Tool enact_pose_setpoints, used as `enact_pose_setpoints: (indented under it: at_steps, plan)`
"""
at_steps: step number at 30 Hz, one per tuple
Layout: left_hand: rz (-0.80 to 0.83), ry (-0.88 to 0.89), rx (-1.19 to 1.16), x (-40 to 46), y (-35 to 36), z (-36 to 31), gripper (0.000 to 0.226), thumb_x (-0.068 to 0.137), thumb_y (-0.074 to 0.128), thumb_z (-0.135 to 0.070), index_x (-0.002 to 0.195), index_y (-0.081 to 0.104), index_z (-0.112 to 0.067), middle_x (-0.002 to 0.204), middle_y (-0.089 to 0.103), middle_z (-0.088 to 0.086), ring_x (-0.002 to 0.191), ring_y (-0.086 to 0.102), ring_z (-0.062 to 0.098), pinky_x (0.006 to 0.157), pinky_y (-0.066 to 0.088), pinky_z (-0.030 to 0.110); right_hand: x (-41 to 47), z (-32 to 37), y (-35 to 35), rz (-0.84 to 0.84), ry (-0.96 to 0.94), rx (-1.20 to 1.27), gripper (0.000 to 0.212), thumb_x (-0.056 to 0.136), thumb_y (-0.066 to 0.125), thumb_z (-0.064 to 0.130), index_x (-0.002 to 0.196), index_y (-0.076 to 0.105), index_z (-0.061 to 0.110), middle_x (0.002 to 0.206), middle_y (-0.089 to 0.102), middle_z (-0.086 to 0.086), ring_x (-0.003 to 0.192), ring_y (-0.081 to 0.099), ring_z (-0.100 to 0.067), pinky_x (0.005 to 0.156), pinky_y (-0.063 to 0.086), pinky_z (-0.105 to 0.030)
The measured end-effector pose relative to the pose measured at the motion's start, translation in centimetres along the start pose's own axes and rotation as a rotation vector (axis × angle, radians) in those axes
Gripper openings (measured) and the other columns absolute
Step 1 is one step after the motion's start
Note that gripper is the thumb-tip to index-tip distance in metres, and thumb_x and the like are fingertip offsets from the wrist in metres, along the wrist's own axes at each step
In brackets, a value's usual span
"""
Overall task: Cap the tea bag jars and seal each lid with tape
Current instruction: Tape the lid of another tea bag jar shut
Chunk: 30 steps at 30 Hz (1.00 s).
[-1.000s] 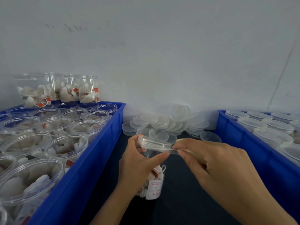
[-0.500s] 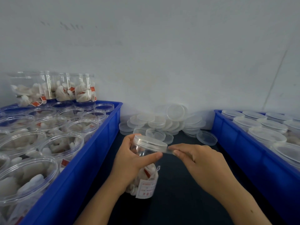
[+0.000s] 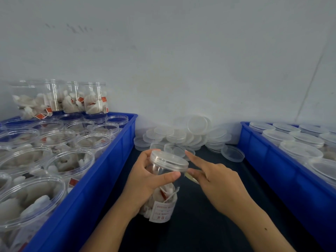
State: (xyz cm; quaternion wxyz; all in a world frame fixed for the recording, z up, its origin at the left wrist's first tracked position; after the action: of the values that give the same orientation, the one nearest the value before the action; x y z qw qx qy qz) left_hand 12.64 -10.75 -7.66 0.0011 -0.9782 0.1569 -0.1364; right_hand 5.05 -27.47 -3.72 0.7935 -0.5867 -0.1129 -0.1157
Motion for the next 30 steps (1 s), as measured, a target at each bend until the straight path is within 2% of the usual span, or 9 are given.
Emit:
enact_pose_setpoints:
  at_steps: [5,7,10,13,16,19,22,25,30]
  plan:
    - [0.05,-0.003,-0.123,-0.3,0.0,0.2,0.088,0.044,0.09,-0.037,0.118,0.046,-0.027,0.108,0.07,-0.011,0.1,0.067,0.002,0.075,0.054,0.016,-0.4,0.2,-0.2,-0.036,-0.057,0.013,0.044,0.1,0.035,0.044,0.141,0.025,0.058,0.058,0.044,0.01,0.053,0.043,-0.007,0.055,0.037,-0.02]
    - [0.084,0.013,-0.096,-0.5,0.3,0.0,0.079,0.055,0.087,-0.049,0.116,0.043,-0.028,0.108,0.069,-0.017,0.1,0.066,-0.001,0.076,0.053,0.013,-0.6,0.1,-0.2,-0.044,-0.045,0.014,0.042,0.1,0.036,0.043,0.14,0.029,0.055,0.06,0.045,0.01,0.054,0.043,-0.007,0.052,0.034,-0.017]
    - [0.098,0.081,-0.034,-0.5,0.6,-0.4,0.044,0.084,0.052,-0.055,0.11,0.044,-0.021,0.097,0.066,-0.023,0.093,0.065,-0.004,0.075,0.05,0.01,-1.0,0.1,-0.1,-0.061,-0.026,0.033,0.043,0.1,0.037,0.04,0.141,0.031,0.051,0.059,0.045,0.012,0.053,0.042,-0.006,0.051,0.033,-0.017]
    - [0.079,0.125,-0.072,-0.5,0.6,-0.6,0.035,0.088,0.039,-0.043,0.105,0.045,-0.013,0.092,0.066,-0.016,0.089,0.066,0.003,0.076,0.051,0.015,-1.2,0.5,0.0,-0.086,-0.032,0.033,0.043,0.1,0.037,0.041,0.142,0.03,0.05,0.058,0.044,0.012,0.053,0.043,-0.006,0.055,0.038,-0.02]
    - [0.008,0.135,-0.103,-0.5,0.5,-0.7,0.03,0.092,0.038,-0.036,0.101,0.051,-0.01,0.091,0.065,-0.005,0.086,0.064,0.009,0.077,0.053,0.023,-1.1,0.9,0.2,-0.121,-0.017,0.006,0.042,0.1,0.034,0.044,0.142,0.031,0.049,0.06,0.043,0.013,0.057,0.043,-0.008,0.059,0.041,-0.025]
    - [-0.233,0.17,0.079,-1.0,1.1,-0.6,0.03,0.101,0.033,-0.033,0.105,0.06,-0.021,0.106,0.062,-0.004,0.093,0.06,-0.002,0.078,0.047,0.014,-1.1,1.5,0.3,-0.154,0.0,-0.036,0.042,0.101,0.032,0.044,0.142,0.032,0.046,0.068,0.049,0.012,0.06,0.044,-0.008,0.061,0.043,-0.027]
    - [-0.316,0.235,0.285,-1.7,2.1,-1.0,0.059,0.091,0.036,-0.065,0.132,0.05,-0.026,0.125,0.052,-0.009,0.101,0.053,-0.012,0.08,0.042,0.005,-1.3,1.7,0.3,-0.172,0.012,-0.045,0.041,0.101,0.031,0.043,0.142,0.03,0.045,0.068,0.05,0.01,0.059,0.045,-0.008,0.059,0.041,-0.027]
    - [-0.207,0.127,0.334,-1.5,2.1,-0.8,0.11,0.052,0.057,-0.09,0.143,0.038,-0.032,0.121,0.055,-0.021,0.109,0.055,-0.002,0.095,0.048,0.026,-1.7,2.0,0.4,-0.19,-0.017,-0.047,0.043,0.102,0.029,0.041,0.145,0.027,0.044,0.068,0.049,0.011,0.061,0.046,-0.007,0.06,0.042,-0.023]
    - [-0.173,0.082,0.331,-0.7,1.1,-0.4,0.09,0.038,0.07,-0.082,0.117,0.049,-0.042,0.104,0.062,-0.023,0.095,0.06,-0.007,0.085,0.051,0.027,-1.4,1.3,1.2,-0.019,0.038,0.178,0.05,0.103,0.028,0.037,0.149,0.011,0.044,0.108,0.06,0.008,0.097,0.057,-0.008,0.087,0.046,-0.028]
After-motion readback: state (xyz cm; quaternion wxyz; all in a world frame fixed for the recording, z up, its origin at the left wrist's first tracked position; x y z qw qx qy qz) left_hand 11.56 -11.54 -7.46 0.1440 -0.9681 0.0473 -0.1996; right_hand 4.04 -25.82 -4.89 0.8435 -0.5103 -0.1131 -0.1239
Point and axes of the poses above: each hand's wrist, its own x-axis towards the middle knuckle, its own y-axis out of the palm, z = x × y, the point moved 3 cm from there along x, towards the middle knuckle
